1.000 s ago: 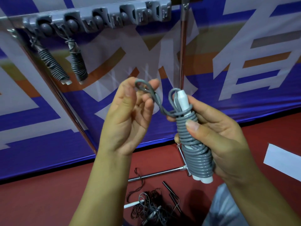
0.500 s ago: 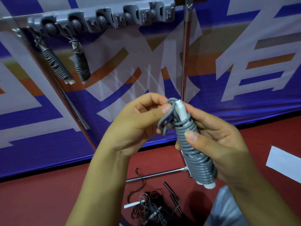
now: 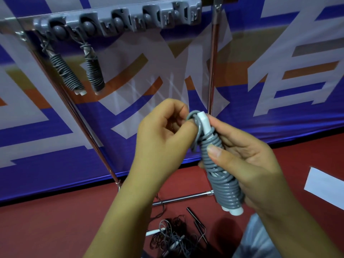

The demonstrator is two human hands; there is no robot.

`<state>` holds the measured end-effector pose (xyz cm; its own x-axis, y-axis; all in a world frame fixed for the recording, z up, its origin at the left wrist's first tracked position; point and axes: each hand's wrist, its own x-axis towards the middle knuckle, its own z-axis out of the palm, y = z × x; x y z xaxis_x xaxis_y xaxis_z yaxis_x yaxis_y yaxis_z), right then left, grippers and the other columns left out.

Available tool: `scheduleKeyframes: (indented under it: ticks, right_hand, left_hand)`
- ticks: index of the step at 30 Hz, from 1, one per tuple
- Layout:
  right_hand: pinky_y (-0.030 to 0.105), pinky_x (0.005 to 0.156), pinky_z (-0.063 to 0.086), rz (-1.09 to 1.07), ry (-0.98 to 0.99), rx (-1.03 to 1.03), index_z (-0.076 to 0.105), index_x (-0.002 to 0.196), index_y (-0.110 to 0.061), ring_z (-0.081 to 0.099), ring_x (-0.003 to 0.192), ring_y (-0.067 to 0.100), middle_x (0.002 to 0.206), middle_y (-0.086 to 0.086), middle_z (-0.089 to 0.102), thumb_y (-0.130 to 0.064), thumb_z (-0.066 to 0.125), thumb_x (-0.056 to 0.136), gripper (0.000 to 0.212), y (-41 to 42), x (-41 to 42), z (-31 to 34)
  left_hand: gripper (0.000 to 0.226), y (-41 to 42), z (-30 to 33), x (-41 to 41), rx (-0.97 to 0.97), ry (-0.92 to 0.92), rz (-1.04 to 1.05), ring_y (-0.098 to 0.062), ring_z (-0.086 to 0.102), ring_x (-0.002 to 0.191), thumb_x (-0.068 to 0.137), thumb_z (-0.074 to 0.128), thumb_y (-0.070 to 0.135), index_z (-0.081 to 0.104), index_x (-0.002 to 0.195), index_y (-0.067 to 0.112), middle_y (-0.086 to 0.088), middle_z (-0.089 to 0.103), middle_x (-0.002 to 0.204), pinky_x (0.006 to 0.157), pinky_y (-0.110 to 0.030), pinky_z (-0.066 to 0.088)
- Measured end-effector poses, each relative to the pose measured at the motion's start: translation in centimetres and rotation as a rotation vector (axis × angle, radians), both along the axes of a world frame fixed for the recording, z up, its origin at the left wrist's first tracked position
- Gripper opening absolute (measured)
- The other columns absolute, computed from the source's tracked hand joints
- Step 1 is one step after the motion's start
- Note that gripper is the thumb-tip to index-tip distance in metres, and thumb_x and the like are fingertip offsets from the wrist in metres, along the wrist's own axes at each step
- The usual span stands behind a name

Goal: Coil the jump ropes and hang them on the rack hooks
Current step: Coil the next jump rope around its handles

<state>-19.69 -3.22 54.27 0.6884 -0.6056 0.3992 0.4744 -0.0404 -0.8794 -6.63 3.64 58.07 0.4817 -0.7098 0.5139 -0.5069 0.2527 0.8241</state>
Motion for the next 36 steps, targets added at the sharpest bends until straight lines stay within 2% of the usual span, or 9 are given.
scheduleKeyframes:
  ticks: [4, 7, 9, 12, 15, 18, 23, 30, 36]
  right_hand:
    - [0.018, 0.093, 0.046, -0.063, 0.041, -0.098, 0.054, 0.13, -0.016, 0.056, 0.121, 0.011, 0.131, -0.005, 0.061, -0.003, 0.061, 0.081, 0.05, 0.1, 0.5, -0.4]
    - [0.017, 0.102, 0.04, -0.161, 0.088, -0.244, 0.053, 0.129, -0.023, 0.046, 0.131, 0.006, 0.138, -0.011, 0.053, -0.008, 0.066, 0.082, 0.051, 0.2, 0.9, -1.3]
    - [0.015, 0.102, 0.038, -0.234, 0.118, -0.335, 0.051, 0.131, -0.023, 0.044, 0.131, 0.002, 0.141, -0.014, 0.049, -0.011, 0.067, 0.083, 0.052, 0.0, 1.1, -1.5]
    - [0.01, 0.101, 0.036, -0.326, 0.167, -0.507, 0.045, 0.135, -0.015, 0.043, 0.13, -0.002, 0.14, -0.011, 0.046, -0.011, 0.067, 0.082, 0.057, -0.5, 1.4, -1.6]
    - [0.014, 0.105, 0.035, -0.308, 0.249, -0.652, 0.044, 0.137, -0.015, 0.044, 0.131, 0.0, 0.143, -0.009, 0.045, -0.009, 0.066, 0.083, 0.058, -1.1, 1.4, -2.0]
    - [0.017, 0.106, 0.036, -0.319, 0.304, -0.735, 0.043, 0.138, -0.019, 0.045, 0.13, 0.001, 0.144, -0.013, 0.043, -0.017, 0.064, 0.084, 0.058, -1.8, 1.7, -2.4]
    - [0.021, 0.106, 0.039, -0.357, 0.339, -0.638, 0.049, 0.135, -0.025, 0.043, 0.13, 0.0, 0.14, -0.022, 0.043, -0.018, 0.064, 0.081, 0.057, -2.3, 2.1, -2.6]
    - [0.005, 0.092, 0.038, -0.285, 0.287, -0.454, 0.056, 0.121, -0.039, 0.047, 0.121, -0.005, 0.129, -0.016, 0.051, -0.011, 0.071, 0.077, 0.054, -2.1, 1.8, -2.2]
    - [0.019, 0.084, 0.05, -0.244, 0.255, -0.265, 0.065, 0.107, -0.051, 0.046, 0.122, 0.0, 0.128, -0.014, 0.044, -0.004, 0.08, 0.072, 0.06, -2.5, 2.2, -2.6]
  left_hand:
    - [0.004, -0.3, -1.3, 0.1, -0.04, -0.073, 0.125, -0.025, 0.059, 0.067, 0.083, 0.06, 0.016, 0.063, 0.081, 0.017, -0.006, 0.062, 0.076, 0.062, -0.042, 0.053]
    - [0.008, -0.1, -1.9, 1.2, 0.008, -0.027, -0.015, -0.026, 0.06, 0.071, 0.086, 0.06, 0.006, 0.065, 0.085, 0.012, -0.011, 0.061, 0.079, 0.064, -0.033, 0.053]
    - [0.012, 0.1, -1.8, 2.1, 0.051, 0.046, -0.184, -0.019, 0.061, 0.076, 0.086, 0.058, 0.002, 0.067, 0.088, 0.01, -0.011, 0.062, 0.082, 0.071, -0.026, 0.051]
    - [0.022, 0.1, -1.5, 3.8, 0.109, 0.277, -0.401, -0.022, 0.06, 0.085, 0.075, 0.055, 0.021, 0.074, 0.085, 0.016, -0.01, 0.063, 0.086, 0.081, -0.03, 0.049]
    - [0.032, -0.5, -1.4, 4.7, 0.232, 0.53, -0.322, -0.023, 0.055, 0.078, 0.076, 0.062, 0.04, 0.074, 0.073, 0.01, -0.013, 0.062, 0.078, 0.076, -0.029, 0.047]
    - [0.027, -1.1, -1.5, 4.1, 0.294, 0.565, -0.241, -0.028, 0.047, 0.078, 0.082, 0.068, 0.019, 0.066, 0.076, -0.007, -0.02, 0.05, 0.08, 0.078, -0.033, 0.044]
    - [0.035, -1.8, -1.7, 3.5, 0.12, 0.668, -0.081, -0.009, 0.048, 0.062, 0.088, 0.057, 0.005, 0.072, 0.057, 0.013, -0.003, 0.061, 0.065, 0.06, -0.017, 0.041]
    - [0.009, -1.9, -1.9, 3.5, 0.061, 1.083, -0.278, -0.003, 0.049, 0.055, 0.073, 0.062, 0.021, 0.064, 0.069, 0.014, 0.004, 0.058, 0.065, 0.06, -0.018, 0.044]
    - [0.005, -1.9, -2.0, 2.0, -0.035, 0.793, -0.281, -0.01, 0.059, 0.076, 0.079, 0.063, 0.013, 0.06, 0.081, 0.01, -0.002, 0.059, 0.078, 0.079, -0.028, 0.05]
